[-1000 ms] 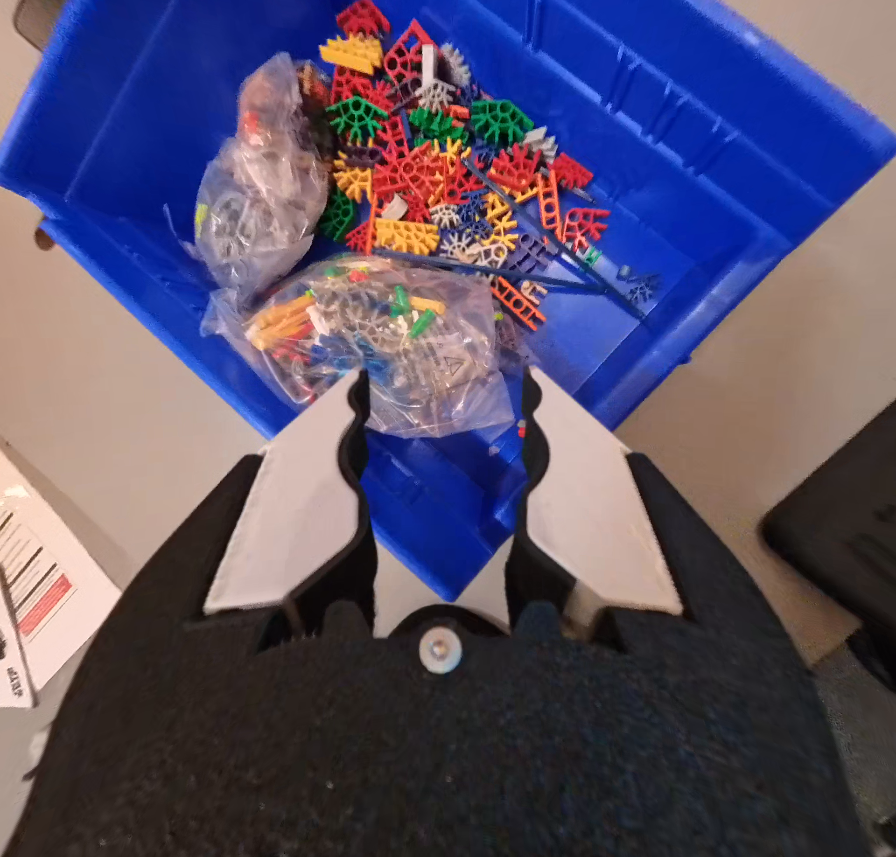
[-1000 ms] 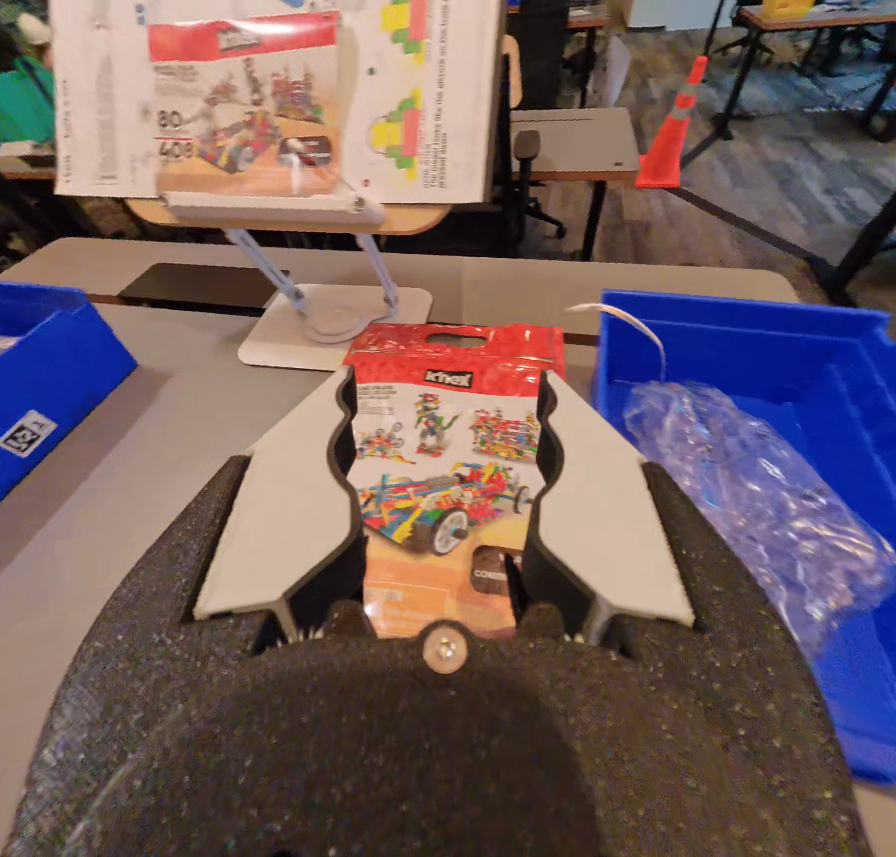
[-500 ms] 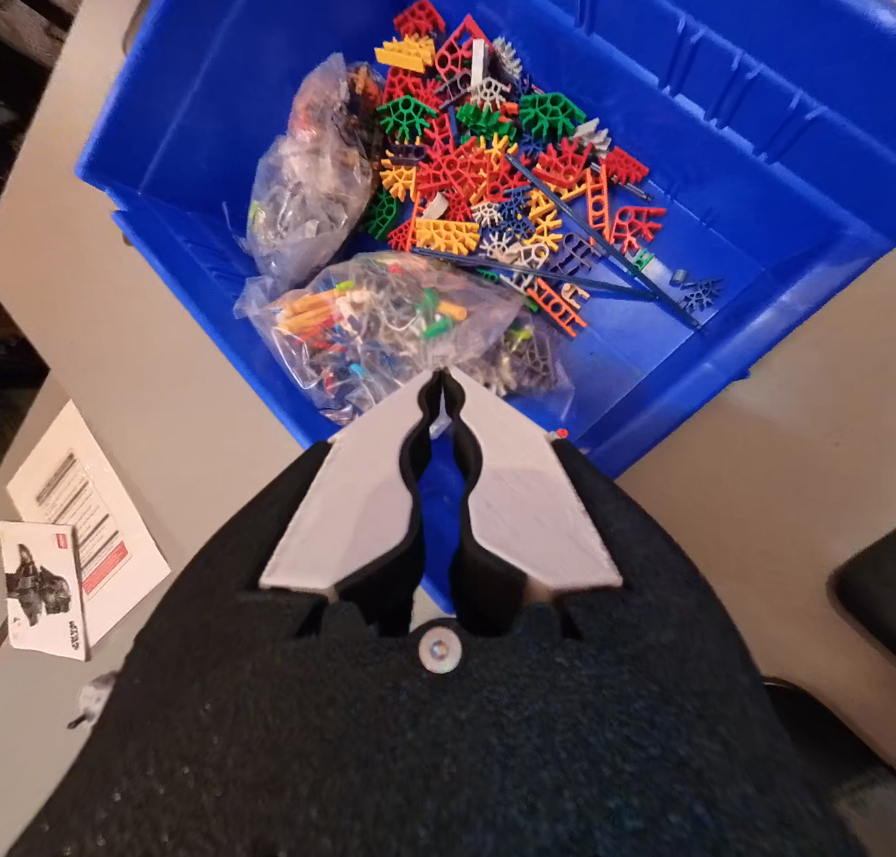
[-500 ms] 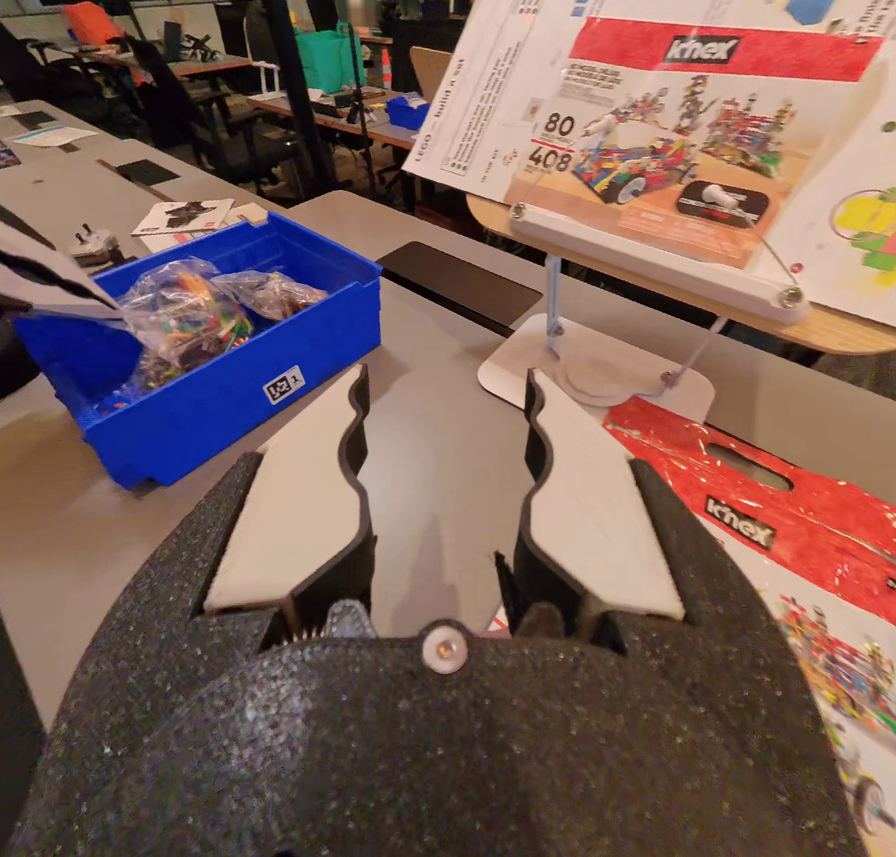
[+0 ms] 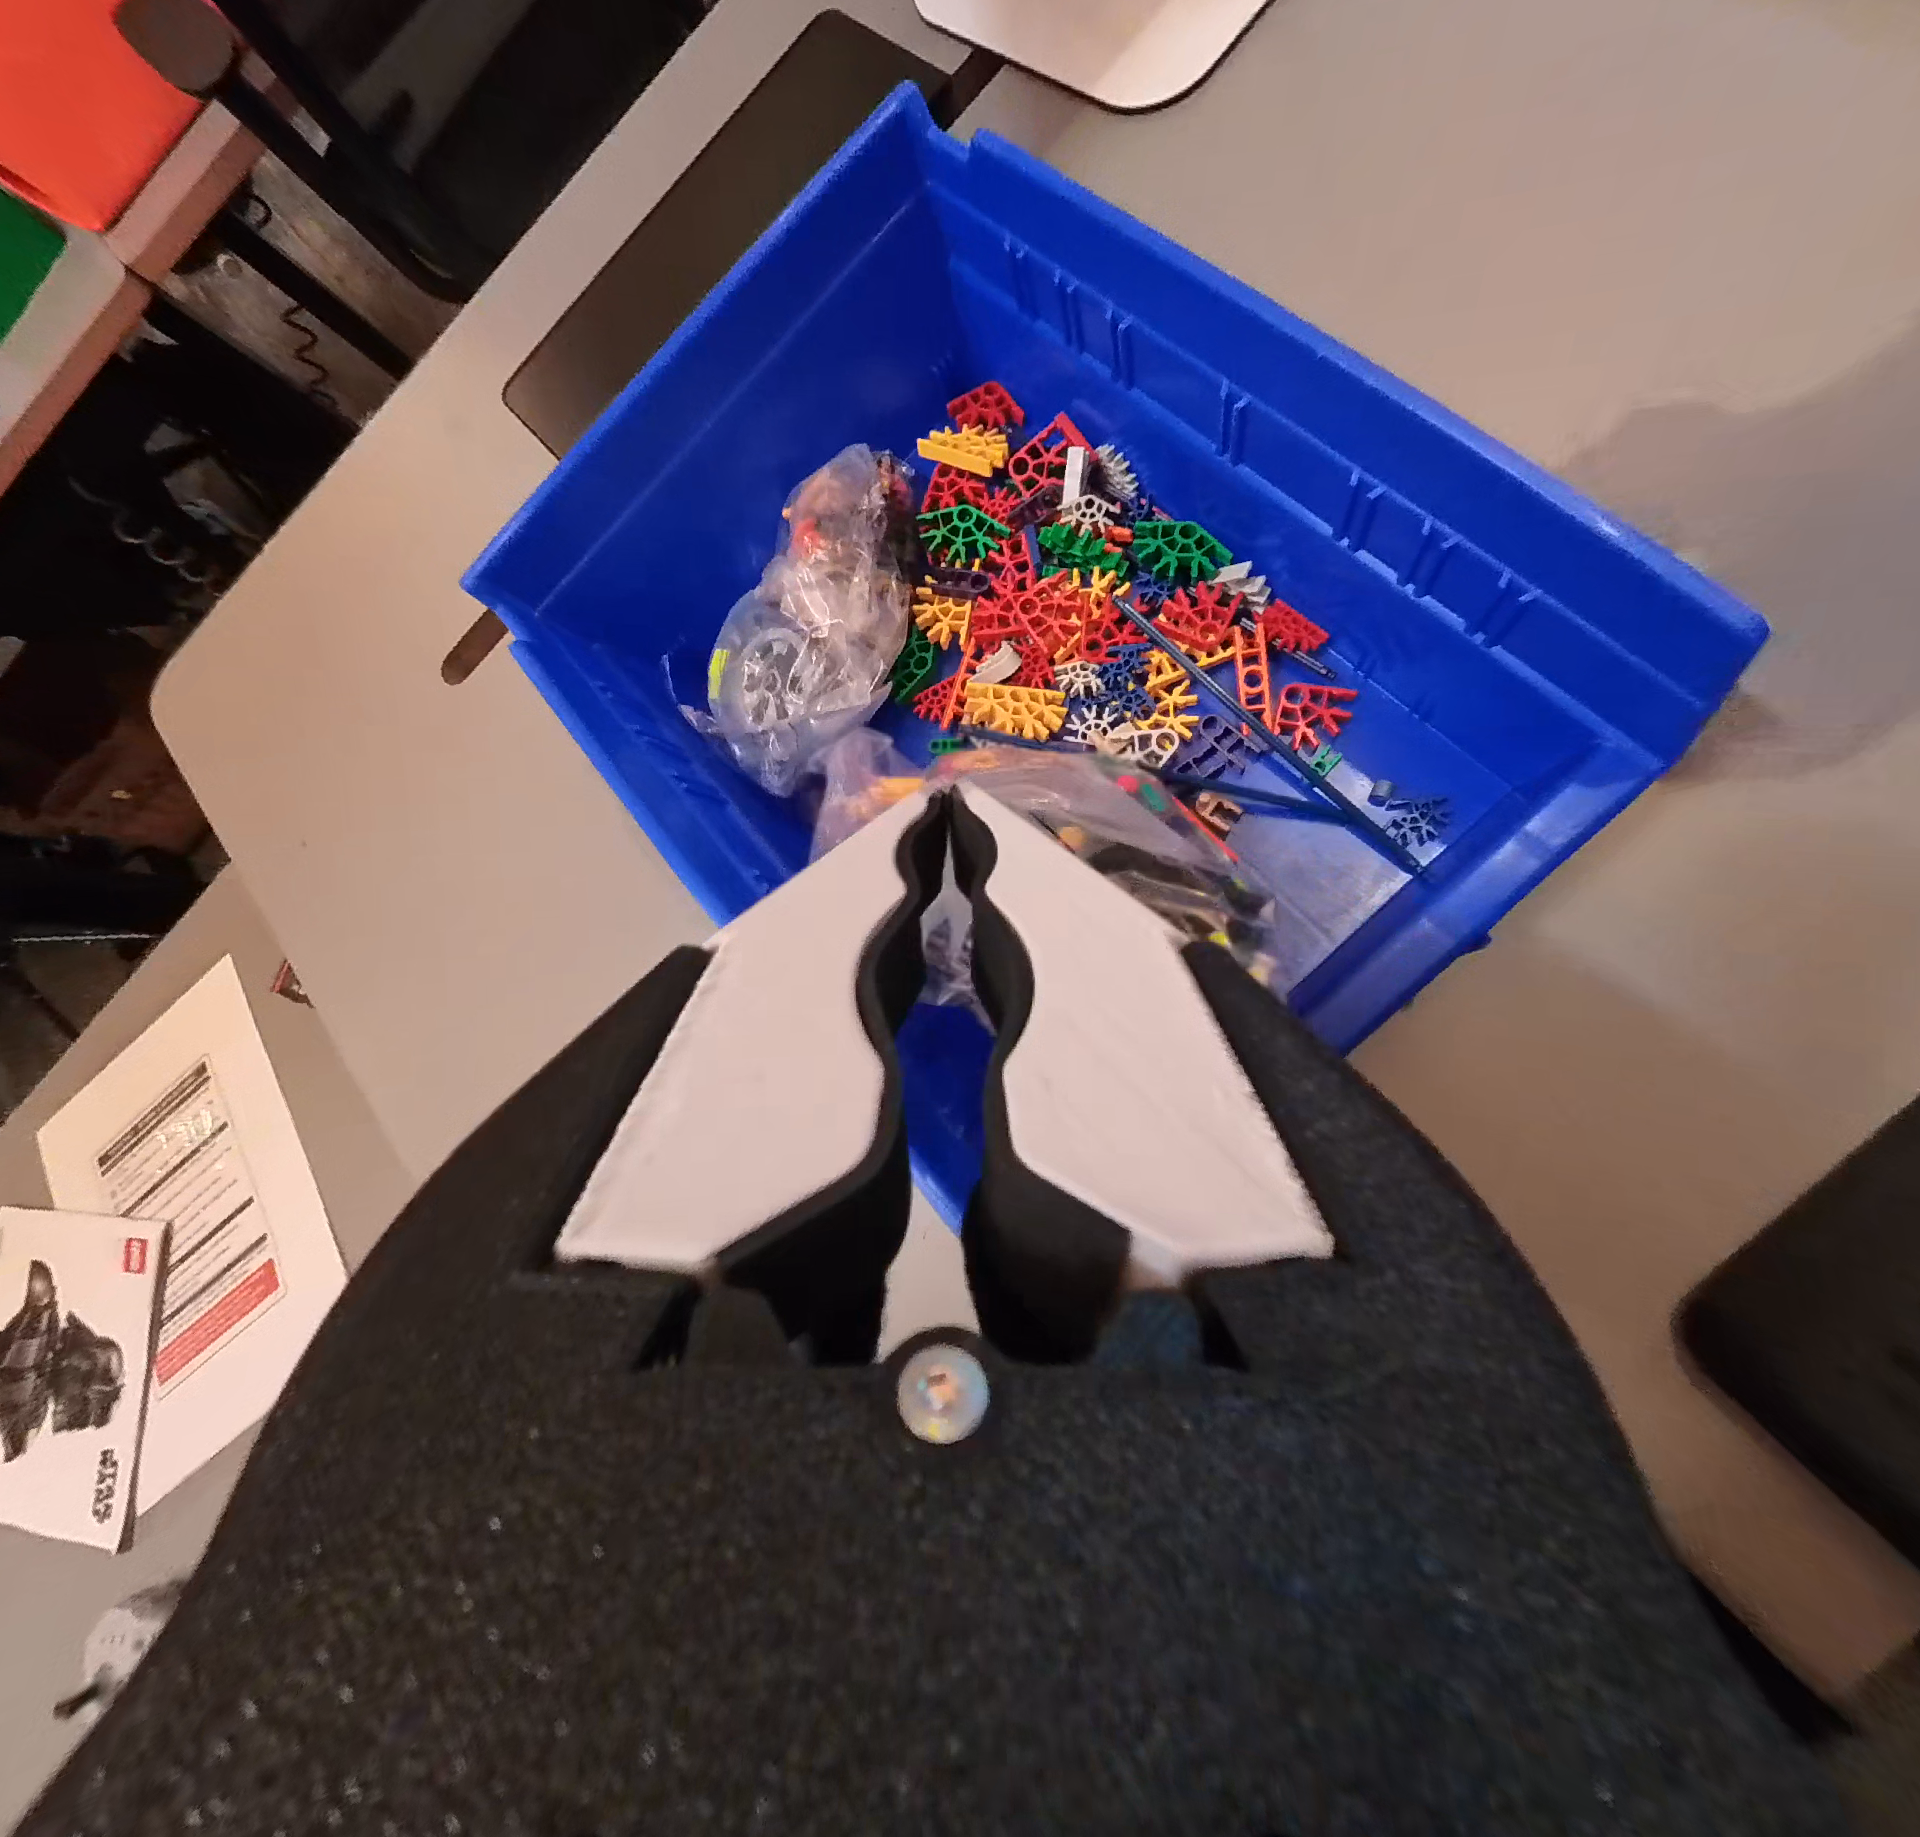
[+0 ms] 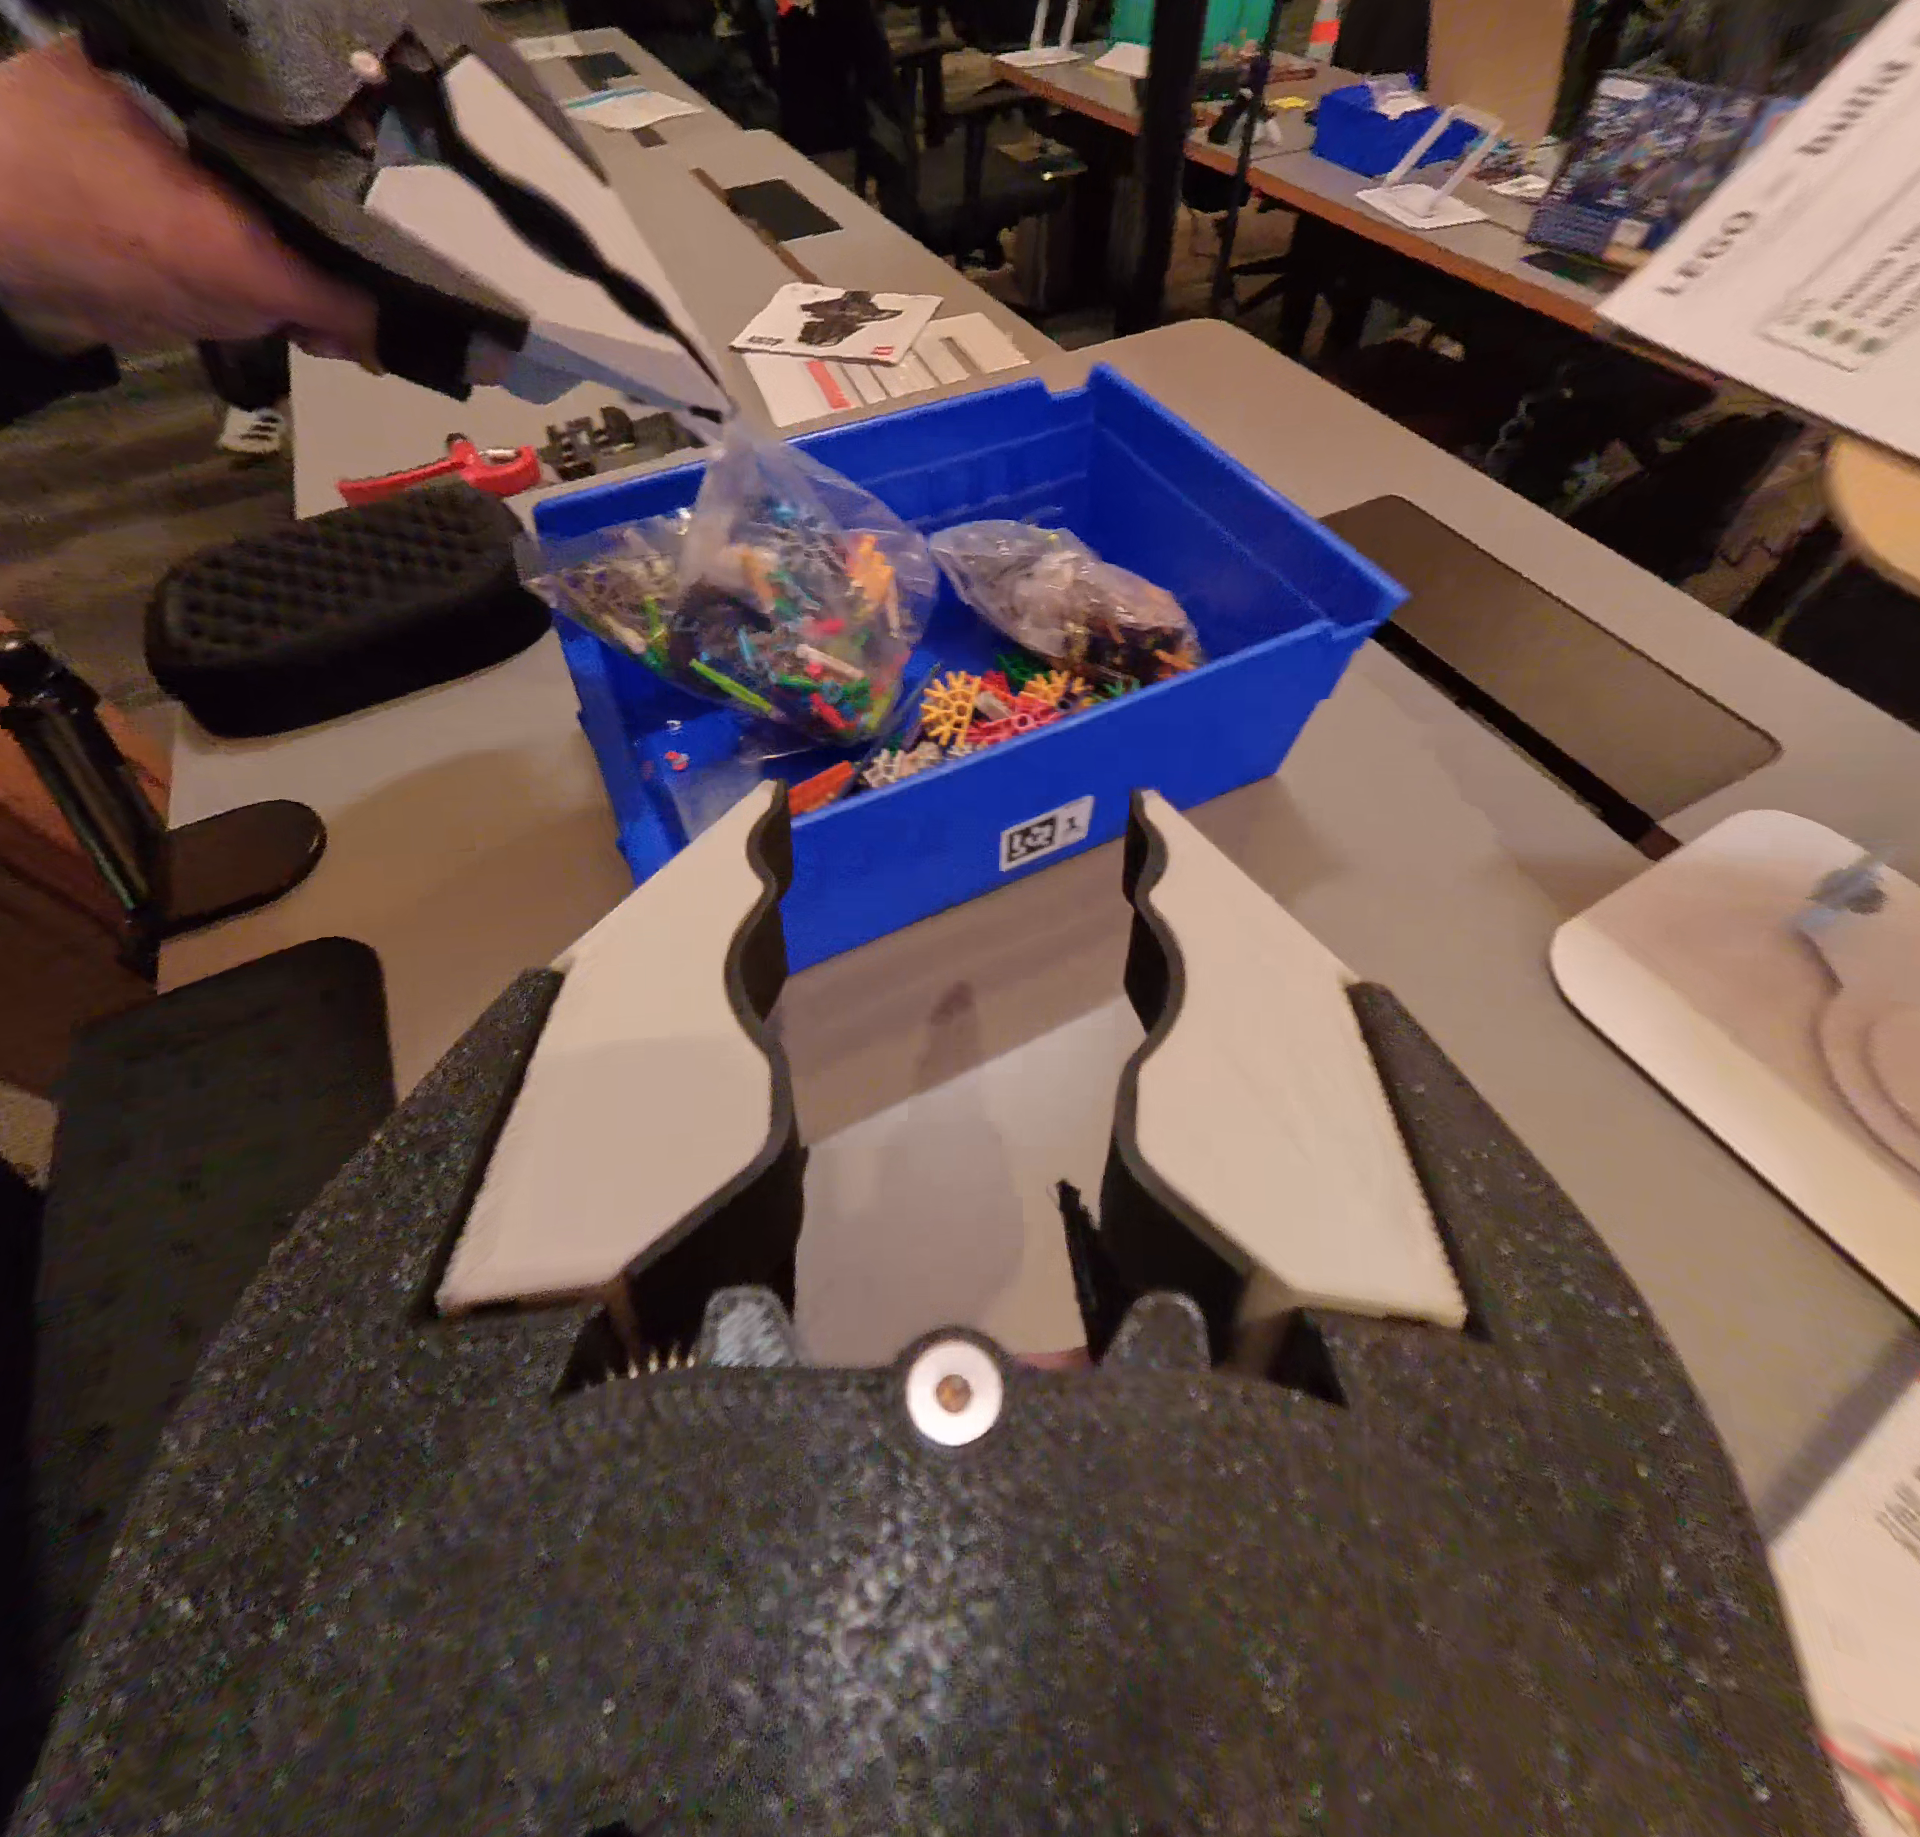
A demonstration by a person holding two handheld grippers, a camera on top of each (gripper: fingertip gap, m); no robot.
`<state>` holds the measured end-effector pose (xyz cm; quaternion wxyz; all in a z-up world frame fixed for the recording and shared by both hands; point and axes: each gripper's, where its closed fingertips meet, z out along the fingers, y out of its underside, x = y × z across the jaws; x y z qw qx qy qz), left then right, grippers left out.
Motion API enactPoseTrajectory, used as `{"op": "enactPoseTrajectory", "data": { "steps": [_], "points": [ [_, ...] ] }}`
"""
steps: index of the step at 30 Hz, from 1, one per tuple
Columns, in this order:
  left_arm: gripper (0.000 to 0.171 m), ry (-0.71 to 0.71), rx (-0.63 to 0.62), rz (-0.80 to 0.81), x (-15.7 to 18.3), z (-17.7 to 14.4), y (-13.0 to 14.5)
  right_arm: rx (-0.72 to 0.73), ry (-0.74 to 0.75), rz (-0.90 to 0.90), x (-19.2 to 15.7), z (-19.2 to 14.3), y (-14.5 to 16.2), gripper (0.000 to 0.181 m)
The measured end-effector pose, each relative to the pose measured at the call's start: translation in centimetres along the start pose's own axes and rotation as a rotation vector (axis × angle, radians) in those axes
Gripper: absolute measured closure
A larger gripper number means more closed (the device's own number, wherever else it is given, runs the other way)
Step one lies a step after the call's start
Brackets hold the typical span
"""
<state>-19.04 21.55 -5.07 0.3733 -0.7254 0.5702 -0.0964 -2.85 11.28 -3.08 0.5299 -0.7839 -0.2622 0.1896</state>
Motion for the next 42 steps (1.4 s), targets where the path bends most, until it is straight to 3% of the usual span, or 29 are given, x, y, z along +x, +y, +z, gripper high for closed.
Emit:
{"op": "enactPoseTrajectory", "data": {
  "steps": [6, 13, 15, 19, 23, 27, 29, 34, 36, 38, 42],
  "points": [
    [0.171, 0.013, 0.083, 0.044, 1.4, -1.1, -3.0, -0.013, -0.152, -0.064, -5.6, 6.1, -2.4, 0.13],
    [0.171, 0.047, 0.149, 0.116, 3.6, -2.7, -6.8, -0.027, -0.233, -0.026, -6.2, 10.9, -4.7, 0.159],
    [0.171, 0.046, 0.157, 0.117, 3.7, -2.8, -7.1, -0.014, -0.23, -0.021, -5.8, 10.8, -5.0, 0.18],
    [0.171, 0.086, 0.171, 0.048, 4.2, -3.0, -7.2, 0.014, -0.256, 0.077, -5.1, 10.1, -4.8, 0.181],
    [0.143, 0.038, 0.15, -0.01, 3.4, -4.1, -7.0, 0.026, -0.219, 0.154, -4.3, 9.6, -3.8, 0.181],
    [0.141, 0.196, 0.113, -0.071, 6.5, -4.9, -6.8, 0.08, -0.186, 0.257, -3.4, 8.7, -3.8, 0.181],
    [0.143, 0.221, 0.049, -0.076, 7.7, -4.2, -5.7, 0.105, -0.173, 0.293, -3.1, 8.4, -3.9, 0.181],
    [0.143, 0.292, 0.007, -0.286, 9.4, -1.2, -4.2, 0.117, -0.156, 0.289, -3.5, 8.2, -4.0, 0.181],
    [0.154, 0.319, 0.027, -0.359, 9.9, -0.3, -4.2, 0.117, -0.153, 0.292, -3.7, 8.3, -3.9, 0.181],
    [0.171, 0.312, 0.088, -0.337, 10.0, -0.3, -4.9, 0.112, -0.143, 0.292, -3.7, 8.3, -3.6, 0.181],
    [0.171, 0.282, 0.114, -0.217, 10.4, -1.1, -5.8, 0.122, -0.154, 0.309, -3.4, 7.6, -3.7, 0.181]
  ]
}}
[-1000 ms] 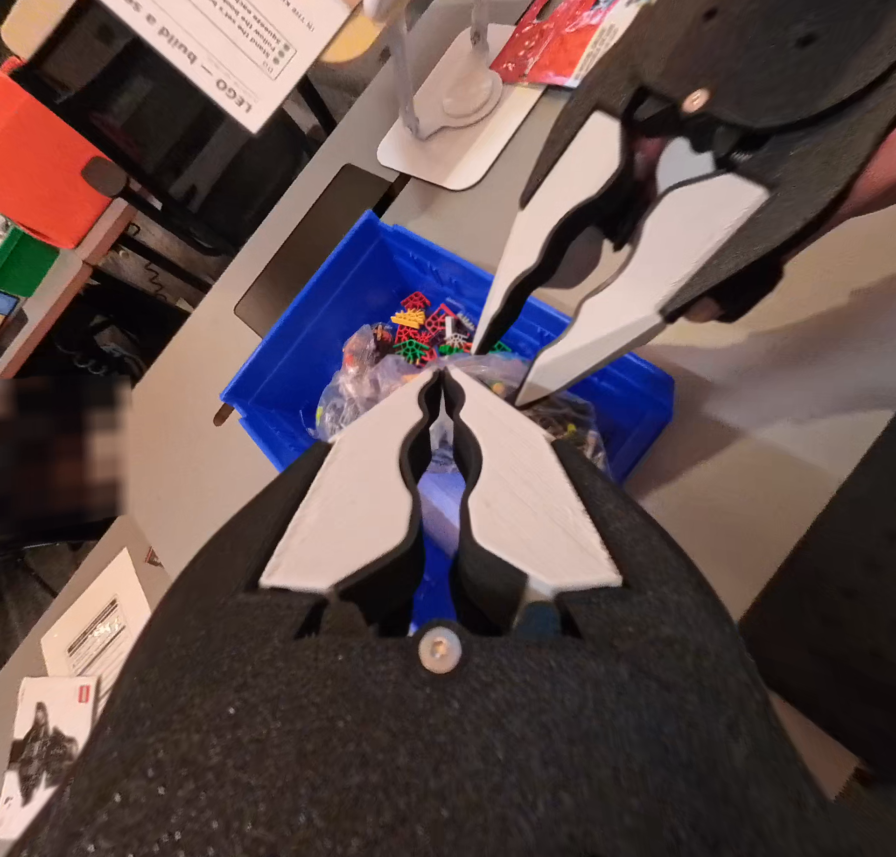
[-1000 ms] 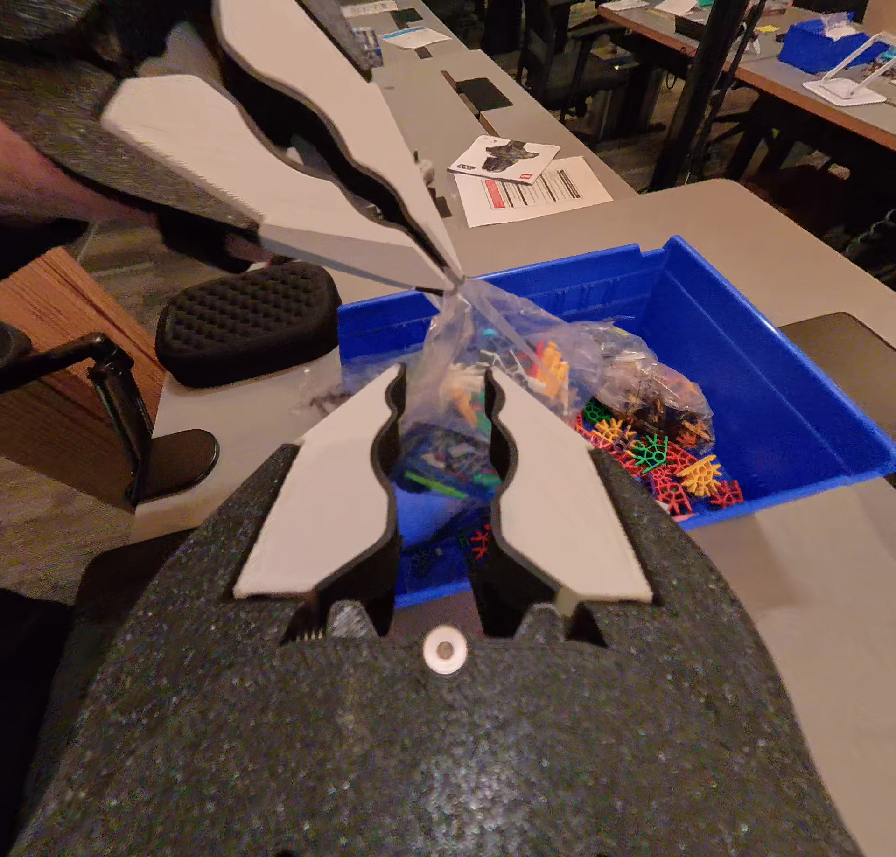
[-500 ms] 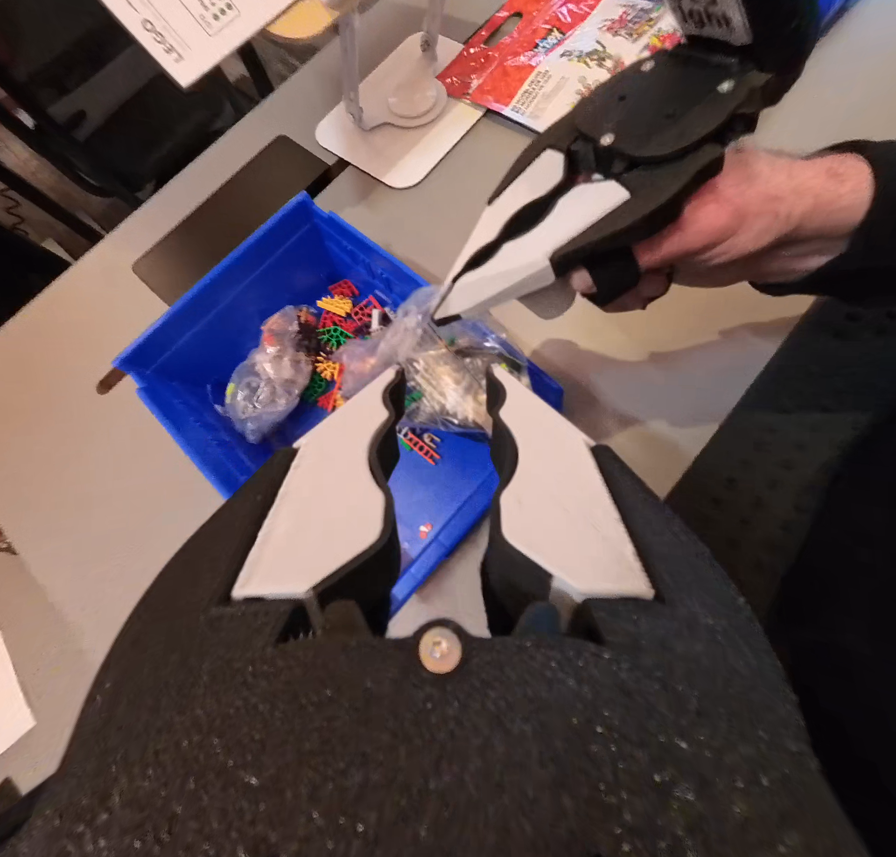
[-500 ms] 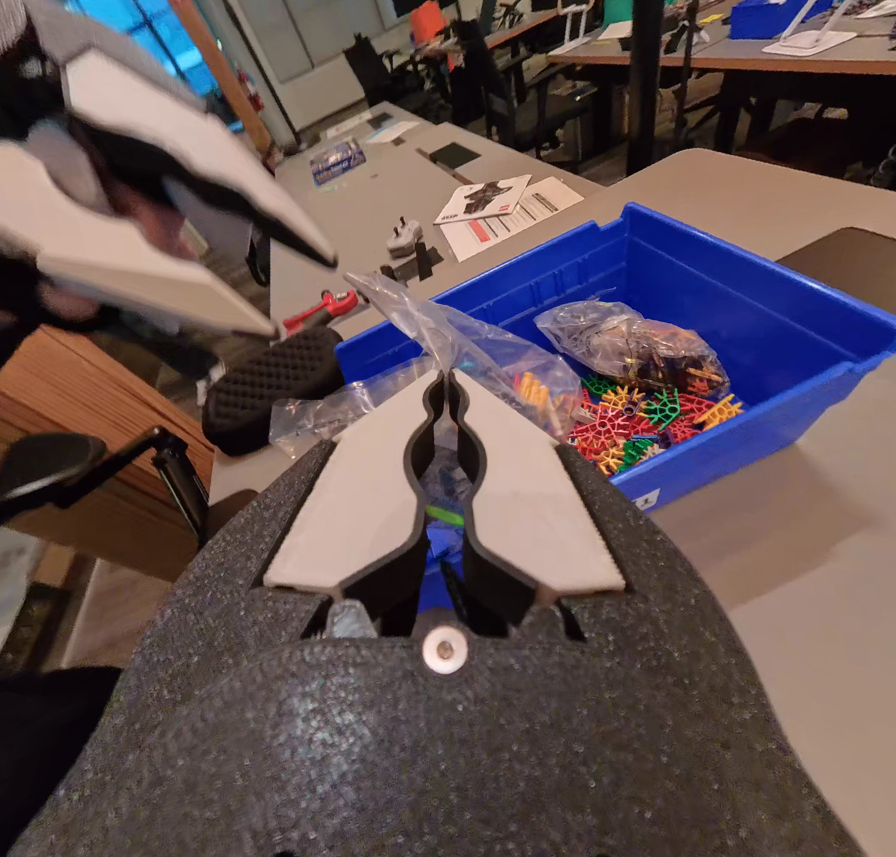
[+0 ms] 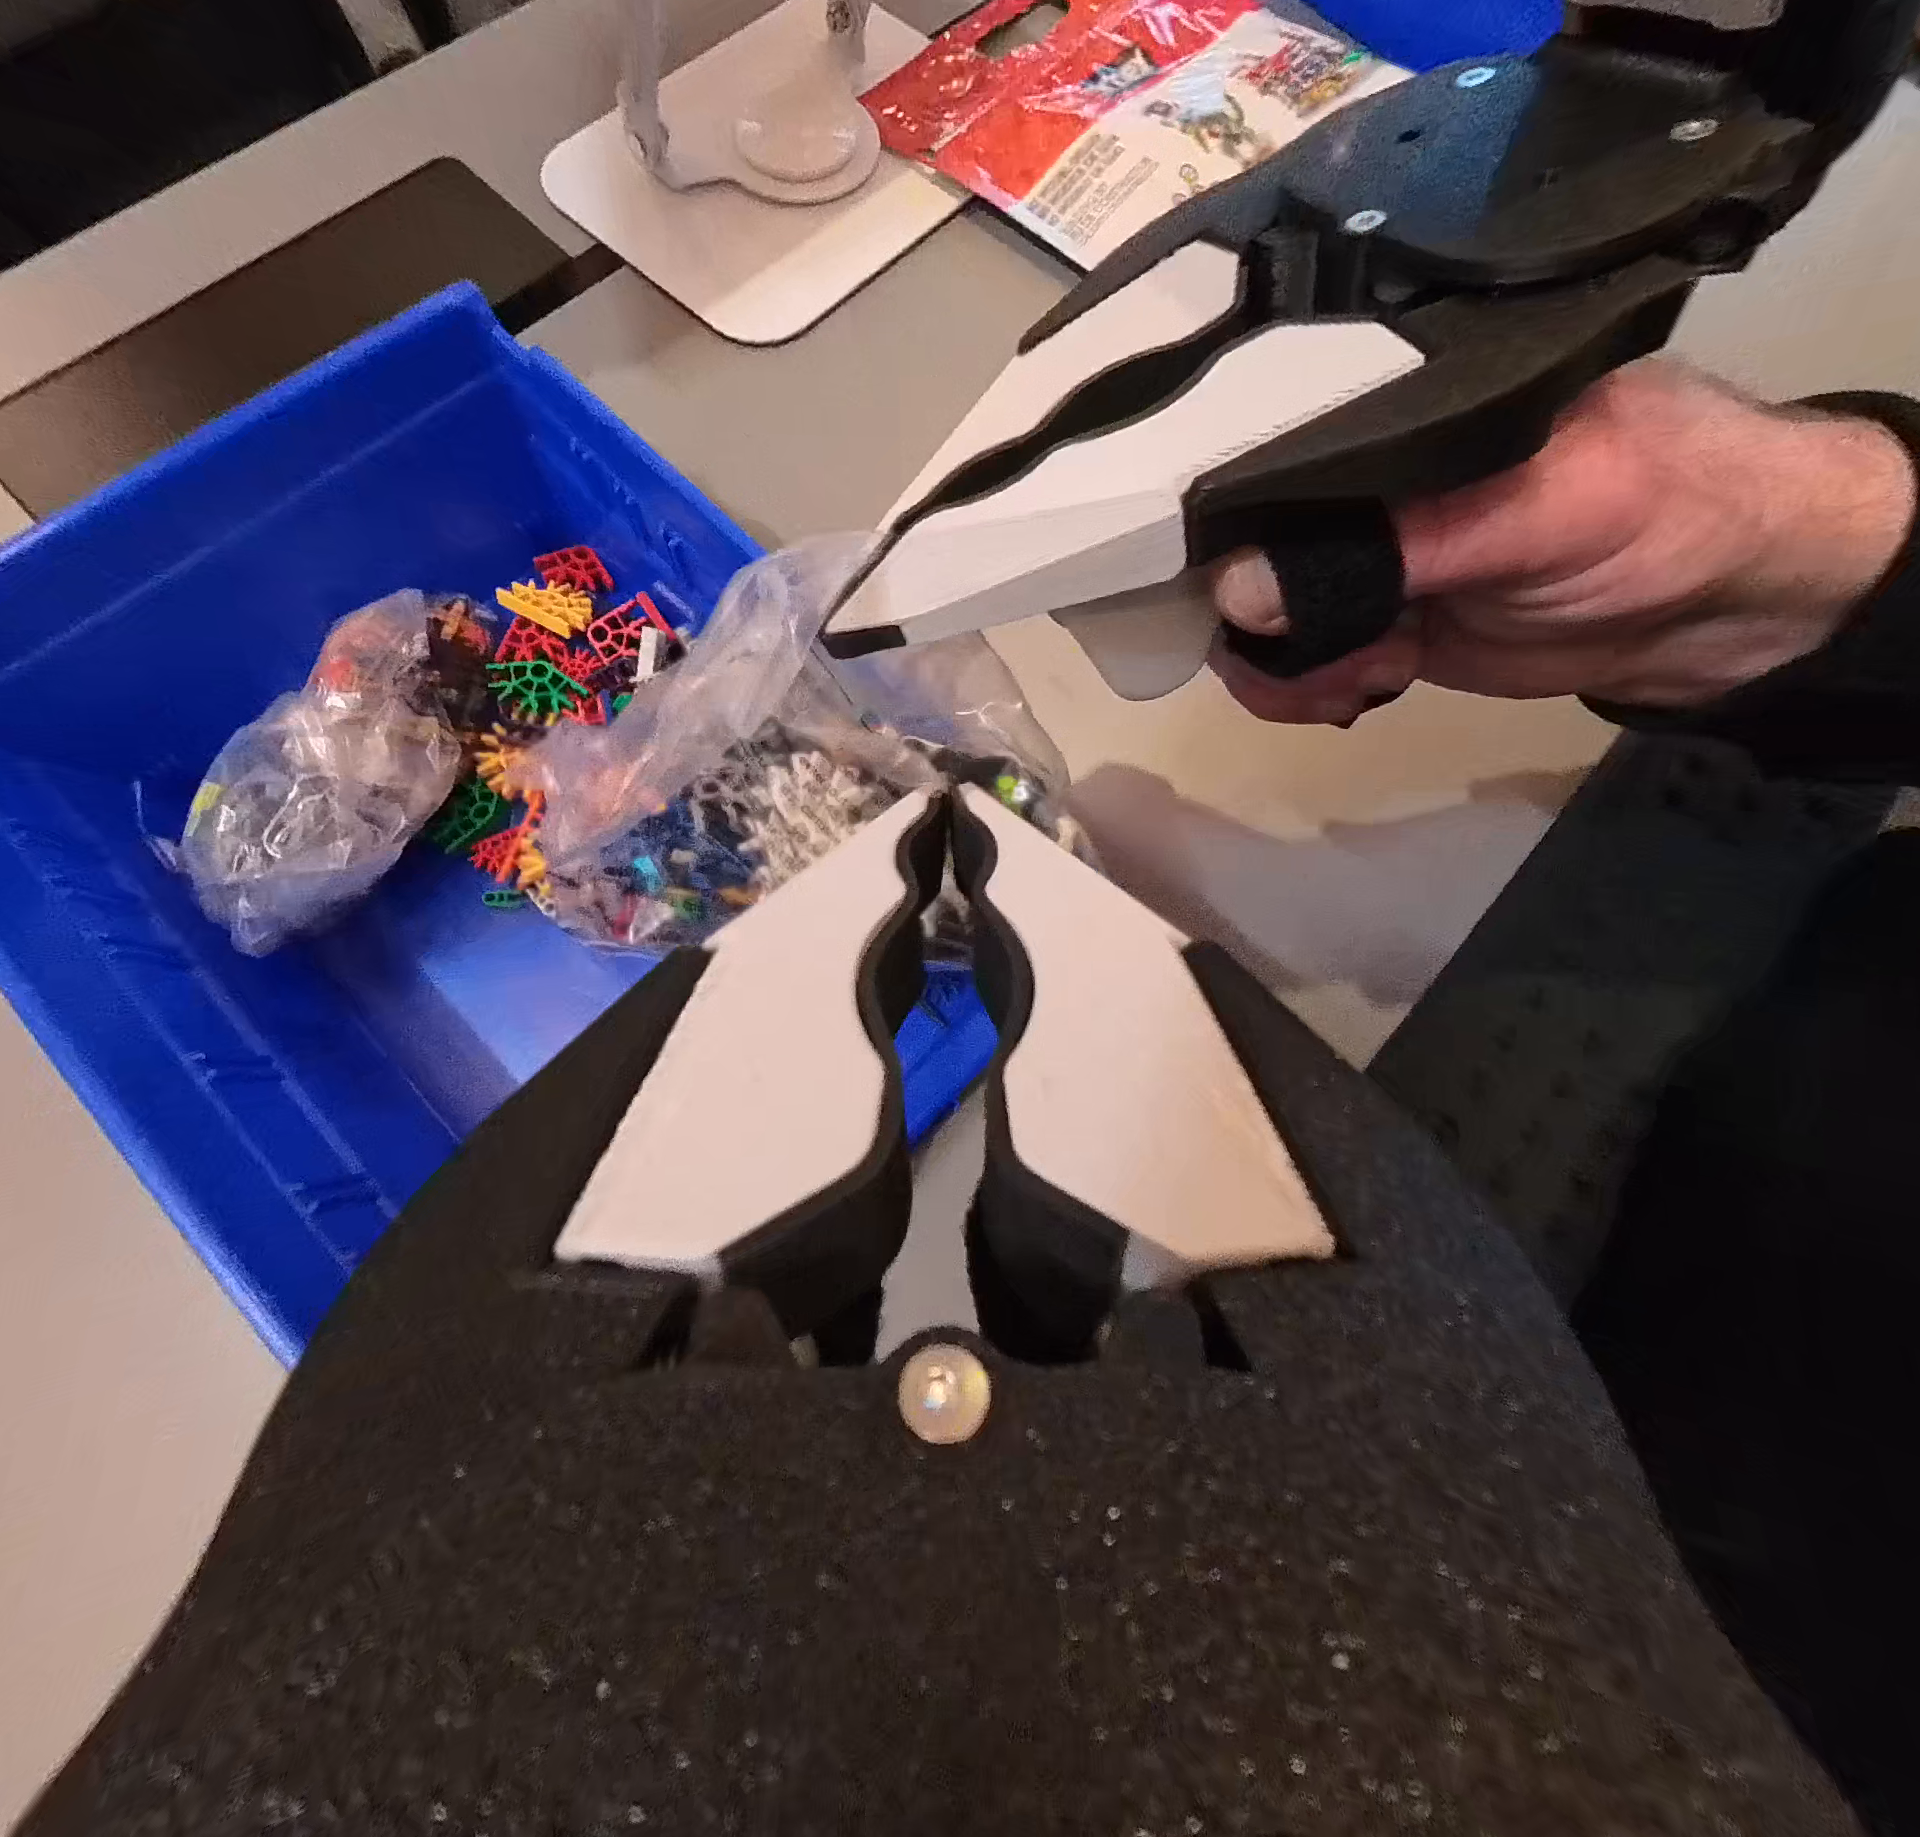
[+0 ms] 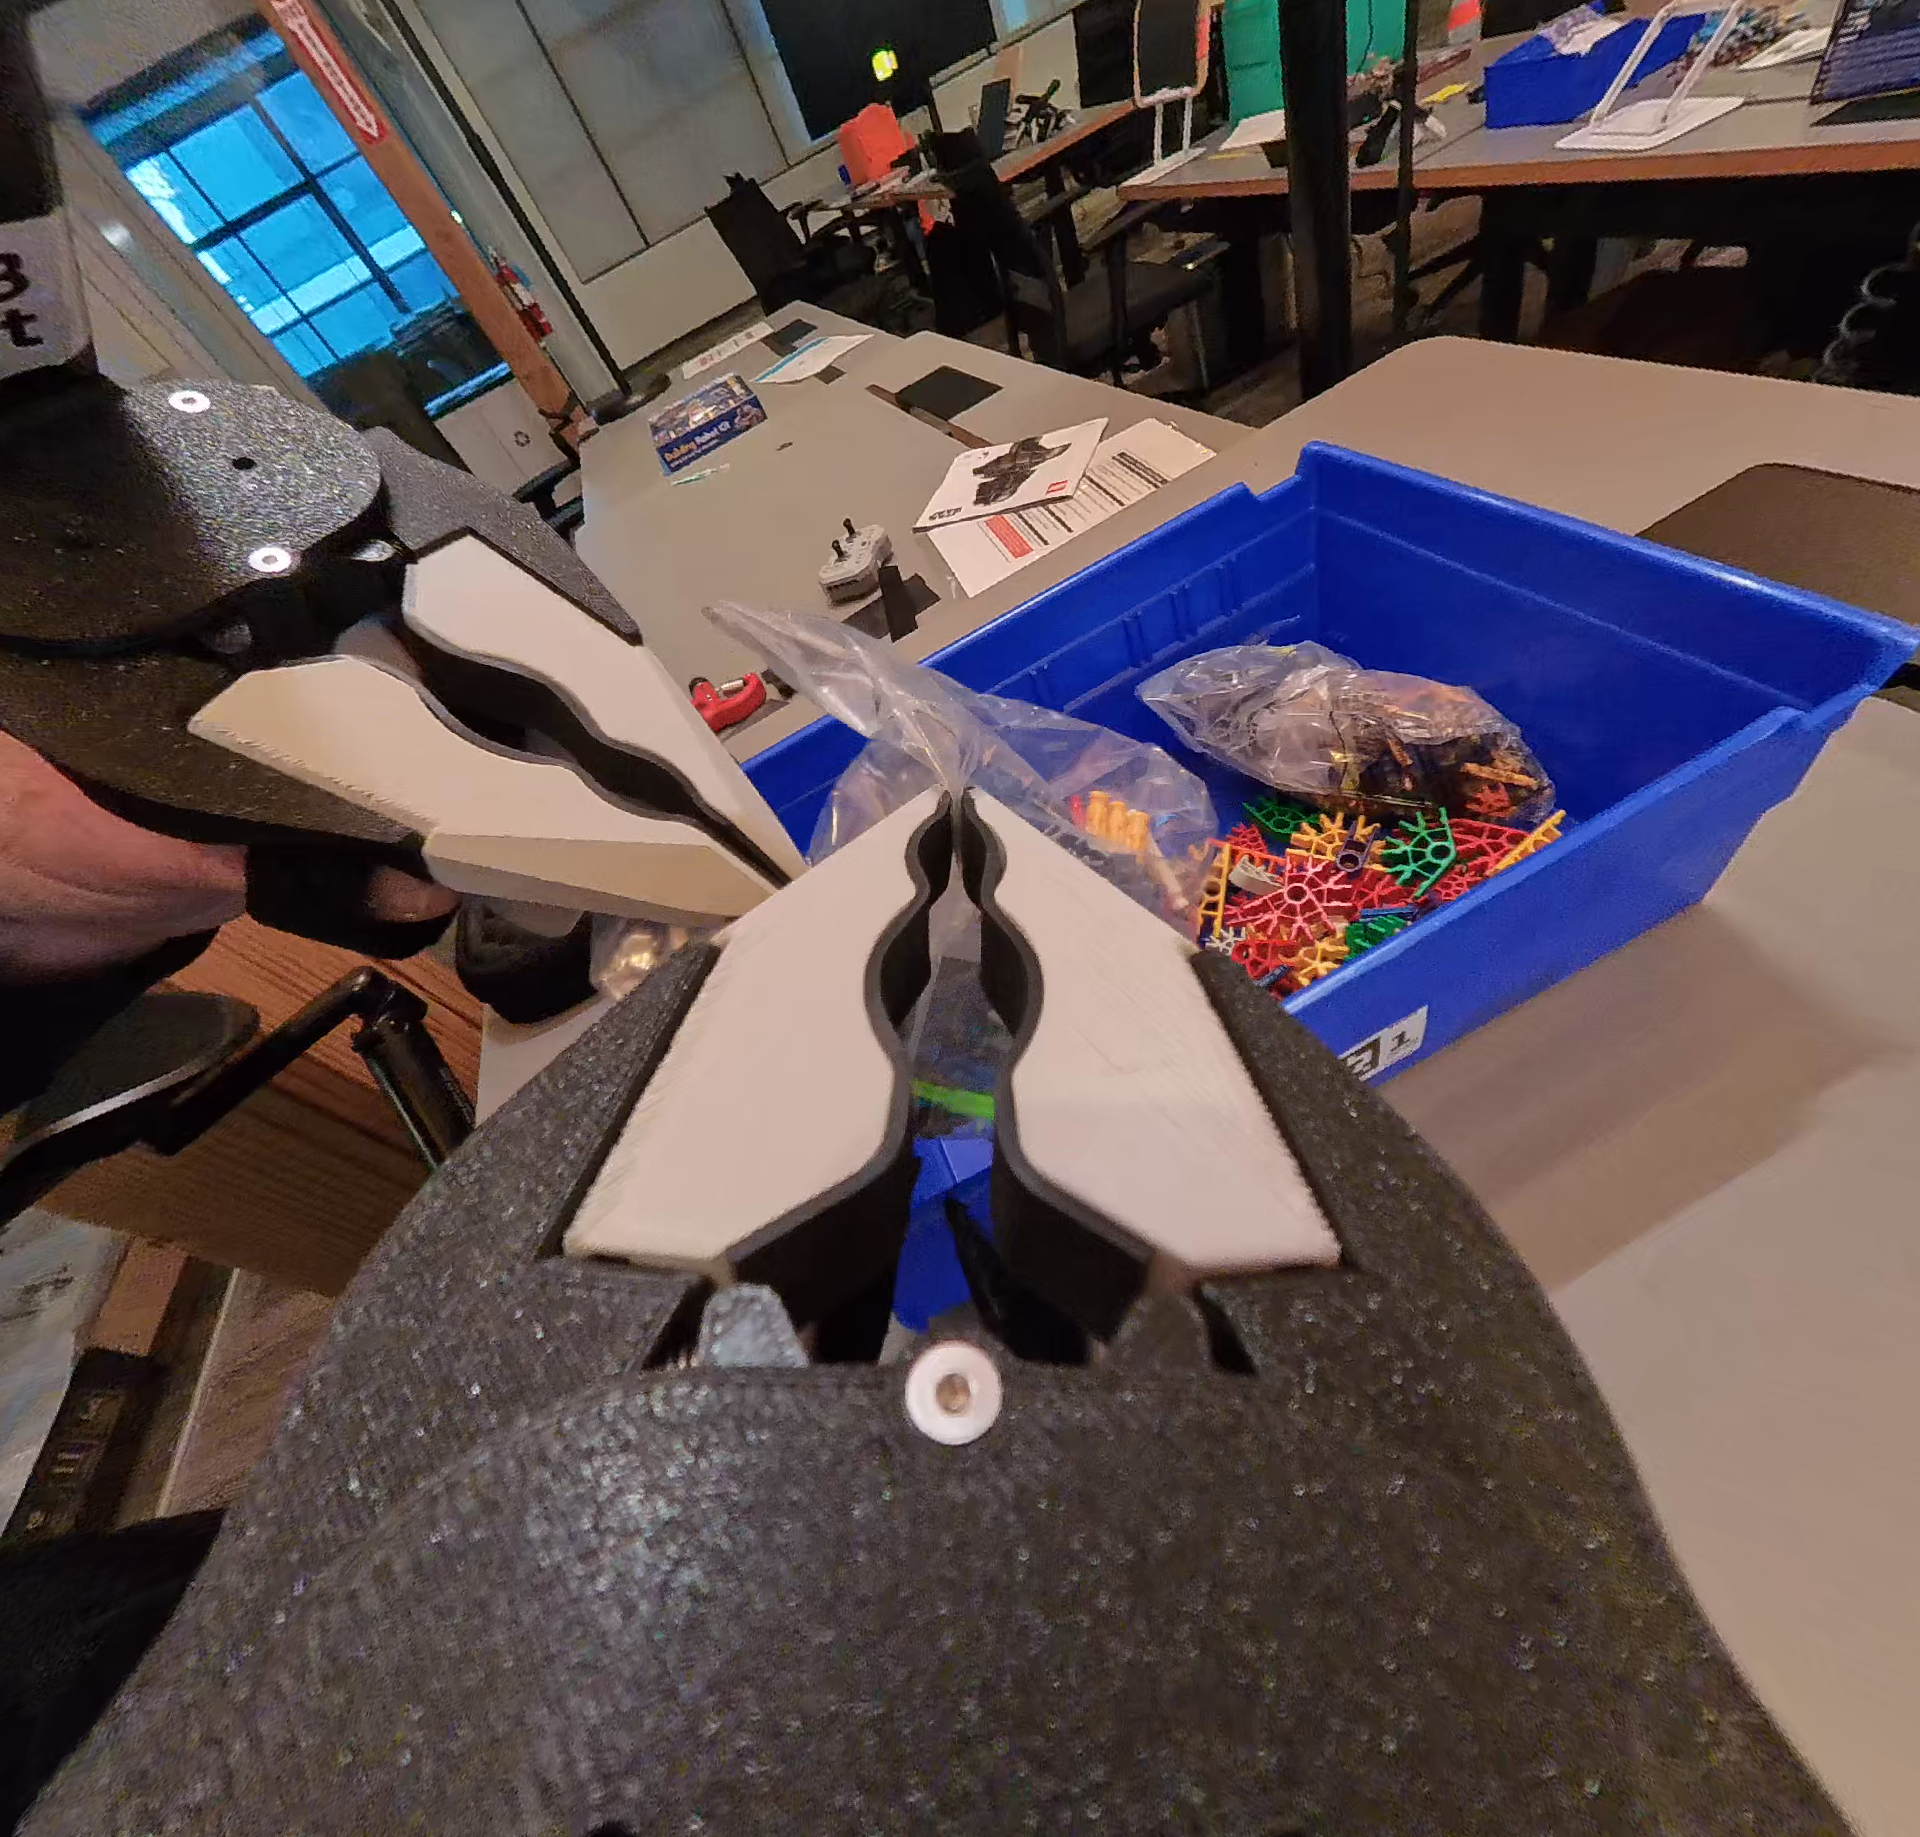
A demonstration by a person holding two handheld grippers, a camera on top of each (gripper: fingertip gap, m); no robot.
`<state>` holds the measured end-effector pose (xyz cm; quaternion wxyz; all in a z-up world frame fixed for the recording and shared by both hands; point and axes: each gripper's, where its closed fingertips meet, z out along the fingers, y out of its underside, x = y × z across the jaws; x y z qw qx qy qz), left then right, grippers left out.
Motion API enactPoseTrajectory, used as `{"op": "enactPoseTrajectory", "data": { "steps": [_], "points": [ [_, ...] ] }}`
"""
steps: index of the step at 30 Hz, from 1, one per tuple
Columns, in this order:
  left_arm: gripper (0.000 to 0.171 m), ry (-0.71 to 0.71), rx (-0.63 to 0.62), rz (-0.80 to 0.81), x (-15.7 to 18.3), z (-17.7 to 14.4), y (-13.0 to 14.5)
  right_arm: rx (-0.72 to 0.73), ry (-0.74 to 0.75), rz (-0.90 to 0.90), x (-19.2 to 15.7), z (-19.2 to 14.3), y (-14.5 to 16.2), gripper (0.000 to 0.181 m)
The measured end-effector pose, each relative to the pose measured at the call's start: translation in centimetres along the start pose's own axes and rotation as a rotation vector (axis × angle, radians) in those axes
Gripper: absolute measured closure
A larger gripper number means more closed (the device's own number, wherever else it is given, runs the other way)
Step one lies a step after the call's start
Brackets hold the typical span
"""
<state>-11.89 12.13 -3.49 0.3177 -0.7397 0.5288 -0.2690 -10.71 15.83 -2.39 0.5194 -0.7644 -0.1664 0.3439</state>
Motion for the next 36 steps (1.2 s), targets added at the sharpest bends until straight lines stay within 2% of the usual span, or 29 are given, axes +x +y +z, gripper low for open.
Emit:
{"op": "enactPoseTrajectory", "data": {
  "steps": [6, 9, 12, 15, 18, 21, 24, 27, 31, 33, 34, 36],
  "points": [
    [0.171, -0.068, 0.097, 0.073, -0.4, -2.0, -2.8, 0.008, -0.061, 0.067, 0.1, -1.2, -0.6, 0.181],
    [0.171, -0.057, 0.158, 0.109, -0.1, -3.1, -4.2, 0.007, -0.094, 0.049, -0.1, -2.2, -1.1, 0.17],
    [0.171, -0.057, 0.169, 0.138, 0.1, -3.8, -4.9, 0.04, -0.107, -0.032, -0.3, -4.0, -2.5, 0.153],
    [0.171, -0.05, 0.194, 0.137, 0.3, -4.3, -5.8, 0.055, -0.072, -0.211, -1.0, -5.9, -4.0, 0.152],
    [0.171, -0.025, 0.223, 0.137, 1.0, -4.7, -6.8, -0.021, -0.156, -0.294, -3.5, -6.6, -3.3, 0.153],
    [0.171, 0.019, 0.247, 0.163, 2.3, -4.7, -7.8, -0.05, -0.129, -0.33, -3.8, -5.7, -2.6, 0.149],
    [0.171, 0.044, 0.25, 0.197, 3.2, -4.5, -8.4, -0.022, -0.101, -0.351, -3.5, -4.9, -2.9, 0.16],
    [0.171, 0.054, 0.259, 0.216, 3.7, -4.5, -8.7, 0.007, -0.13, -0.361, -4.0, -4.8, -3.2, 0.179],
    [0.171, 0.074, 0.313, 0.206, 3.9, -5.6, -9.0, 0.072, -0.188, -0.301, -4.6, -5.7, -3.8, 0.181],
    [0.17, 0.081, 0.416, 0.17, 3.6, -7.3, -10.0, 0.092, -0.205, -0.247, -4.2, -6.3, -4.0, 0.181],
    [0.159, 0.093, 0.455, 0.132, 3.2, -8.1, -10.3, 0.103, -0.217, -0.223, -4.1, -6.6, -4.1, 0.181],
    [0.155, 0.122, 0.45, 0.097, 2.5, -8.7, -9.6, 0.125, -0.25, -0.188, -4.0, -7.3, -4.1, 0.181]
  ]
}}
